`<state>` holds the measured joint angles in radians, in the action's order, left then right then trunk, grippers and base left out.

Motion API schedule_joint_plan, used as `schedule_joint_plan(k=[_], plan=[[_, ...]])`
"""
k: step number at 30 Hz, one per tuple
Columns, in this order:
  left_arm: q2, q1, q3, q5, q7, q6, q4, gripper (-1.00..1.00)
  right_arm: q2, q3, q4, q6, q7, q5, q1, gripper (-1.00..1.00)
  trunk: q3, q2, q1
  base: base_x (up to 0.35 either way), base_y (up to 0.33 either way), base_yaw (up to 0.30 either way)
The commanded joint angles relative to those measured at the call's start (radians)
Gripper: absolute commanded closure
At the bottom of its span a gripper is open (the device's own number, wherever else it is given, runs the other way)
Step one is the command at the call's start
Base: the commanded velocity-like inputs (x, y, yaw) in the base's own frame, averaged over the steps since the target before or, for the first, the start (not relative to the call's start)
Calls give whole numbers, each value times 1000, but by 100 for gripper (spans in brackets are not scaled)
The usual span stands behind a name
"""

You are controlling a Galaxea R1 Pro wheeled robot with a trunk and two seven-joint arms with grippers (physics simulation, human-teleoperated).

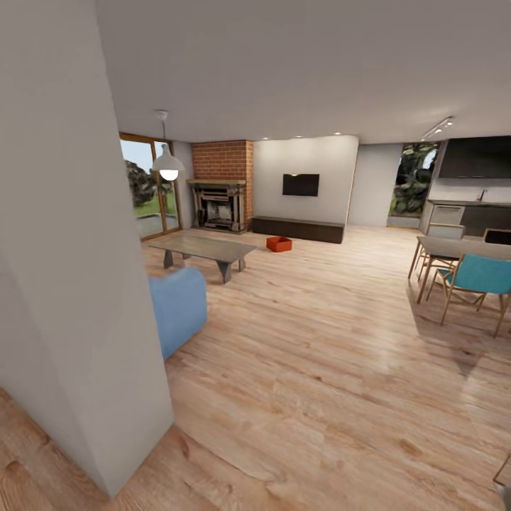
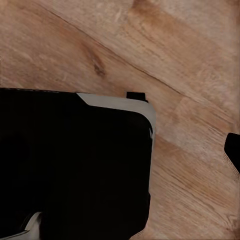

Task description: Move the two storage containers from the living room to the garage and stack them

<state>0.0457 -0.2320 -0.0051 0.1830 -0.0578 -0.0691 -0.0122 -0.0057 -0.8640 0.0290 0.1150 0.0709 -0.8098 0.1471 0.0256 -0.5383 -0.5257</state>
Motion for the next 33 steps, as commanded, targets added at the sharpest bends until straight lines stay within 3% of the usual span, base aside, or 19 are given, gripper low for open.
schedule_joint_plan(k=[1,33], plan=[[0,-1,-1,9,-5,-3,1,-100,1,-7,3,5,7,-9,1,-100,2,-2,-1,323,0,-4],[0,-1,-1,9,-5,-3,1,-100,0,-6,3,5,7,-15,2,-100,2,-2,-1,323,0,-23]])
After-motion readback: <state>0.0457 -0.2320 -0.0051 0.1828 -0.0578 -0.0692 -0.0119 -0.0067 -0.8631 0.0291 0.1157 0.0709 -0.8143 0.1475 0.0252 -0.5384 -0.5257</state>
